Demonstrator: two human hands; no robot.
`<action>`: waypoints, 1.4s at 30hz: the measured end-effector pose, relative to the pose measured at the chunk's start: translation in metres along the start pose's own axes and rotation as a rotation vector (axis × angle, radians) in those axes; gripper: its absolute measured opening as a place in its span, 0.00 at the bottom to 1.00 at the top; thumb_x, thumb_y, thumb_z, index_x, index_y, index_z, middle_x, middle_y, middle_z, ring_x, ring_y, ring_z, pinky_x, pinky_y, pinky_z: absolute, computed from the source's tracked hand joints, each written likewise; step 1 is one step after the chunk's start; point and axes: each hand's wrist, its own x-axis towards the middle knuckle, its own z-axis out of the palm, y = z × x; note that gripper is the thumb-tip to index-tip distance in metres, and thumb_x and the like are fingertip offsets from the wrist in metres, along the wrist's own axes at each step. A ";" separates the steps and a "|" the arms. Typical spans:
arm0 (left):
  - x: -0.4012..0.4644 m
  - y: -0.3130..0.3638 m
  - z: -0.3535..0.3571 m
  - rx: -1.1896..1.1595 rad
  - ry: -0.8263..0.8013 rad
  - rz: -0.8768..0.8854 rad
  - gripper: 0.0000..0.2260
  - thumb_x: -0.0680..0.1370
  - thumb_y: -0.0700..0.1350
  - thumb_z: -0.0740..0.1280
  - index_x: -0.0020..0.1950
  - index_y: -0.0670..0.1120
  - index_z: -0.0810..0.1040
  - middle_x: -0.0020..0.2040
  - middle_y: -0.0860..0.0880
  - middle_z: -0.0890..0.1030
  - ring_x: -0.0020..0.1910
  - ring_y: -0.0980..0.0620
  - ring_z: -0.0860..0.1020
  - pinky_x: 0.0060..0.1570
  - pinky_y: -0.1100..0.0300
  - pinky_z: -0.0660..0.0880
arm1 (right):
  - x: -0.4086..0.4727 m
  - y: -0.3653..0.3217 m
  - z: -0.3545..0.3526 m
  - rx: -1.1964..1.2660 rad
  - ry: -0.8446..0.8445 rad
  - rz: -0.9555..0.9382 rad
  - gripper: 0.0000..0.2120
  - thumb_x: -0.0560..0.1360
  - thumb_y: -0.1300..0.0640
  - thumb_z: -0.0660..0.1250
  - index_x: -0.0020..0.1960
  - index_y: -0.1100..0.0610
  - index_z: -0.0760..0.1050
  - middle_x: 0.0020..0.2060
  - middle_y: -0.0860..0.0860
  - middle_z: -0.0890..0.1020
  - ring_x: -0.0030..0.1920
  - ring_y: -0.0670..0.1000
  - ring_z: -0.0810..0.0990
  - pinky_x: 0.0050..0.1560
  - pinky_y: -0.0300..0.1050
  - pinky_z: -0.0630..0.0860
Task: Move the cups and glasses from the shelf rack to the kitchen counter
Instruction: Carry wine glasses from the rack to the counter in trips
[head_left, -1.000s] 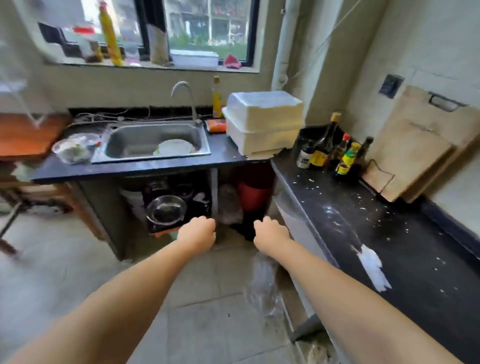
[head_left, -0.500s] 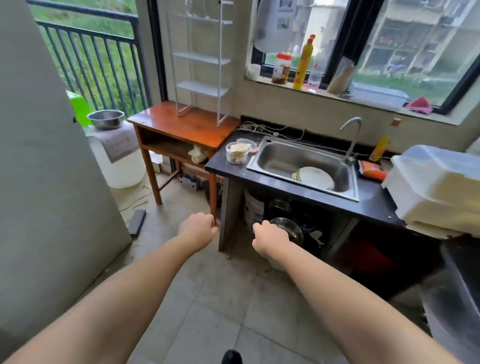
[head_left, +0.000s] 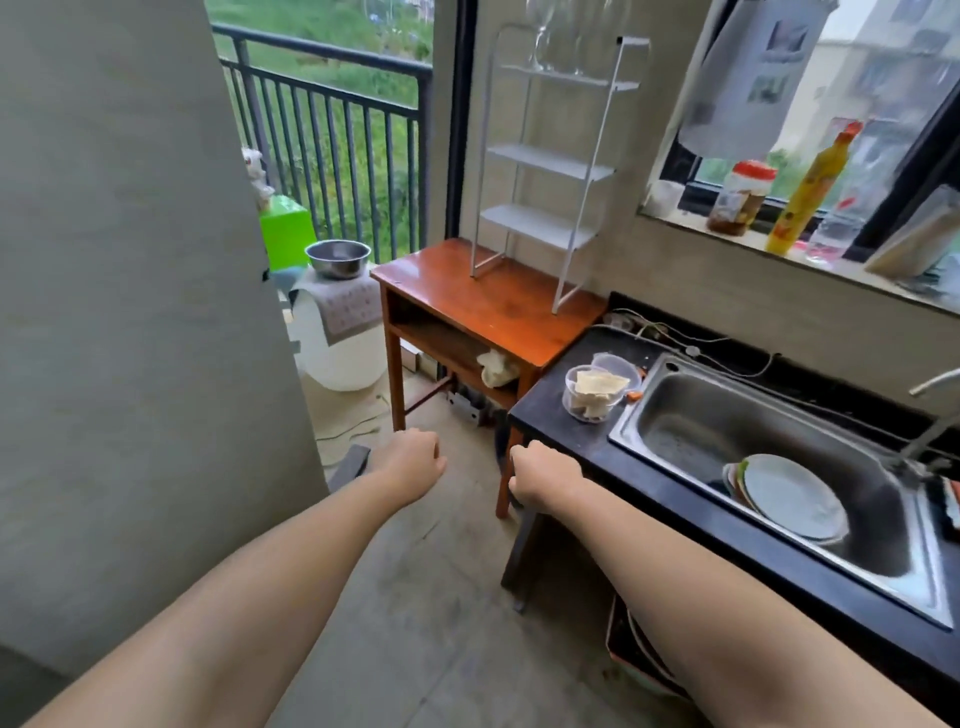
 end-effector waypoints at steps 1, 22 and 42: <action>0.014 -0.005 -0.006 0.006 0.009 0.008 0.10 0.78 0.50 0.61 0.50 0.45 0.79 0.51 0.46 0.81 0.49 0.46 0.79 0.51 0.49 0.79 | 0.015 -0.005 -0.005 -0.009 0.012 -0.014 0.11 0.76 0.58 0.59 0.58 0.57 0.72 0.57 0.57 0.76 0.56 0.59 0.77 0.50 0.52 0.76; 0.412 -0.039 -0.221 0.008 0.194 0.305 0.09 0.78 0.49 0.61 0.43 0.47 0.77 0.42 0.50 0.78 0.40 0.53 0.75 0.34 0.62 0.67 | 0.370 -0.041 -0.214 0.141 0.345 0.184 0.14 0.79 0.54 0.56 0.61 0.56 0.71 0.58 0.55 0.76 0.55 0.58 0.78 0.49 0.49 0.74; 0.619 0.169 -0.397 -0.292 0.473 0.686 0.11 0.77 0.42 0.58 0.37 0.43 0.74 0.46 0.37 0.81 0.47 0.37 0.78 0.43 0.51 0.75 | 0.515 0.077 -0.502 0.342 0.956 0.242 0.10 0.74 0.58 0.59 0.49 0.57 0.78 0.49 0.56 0.83 0.50 0.59 0.80 0.48 0.47 0.76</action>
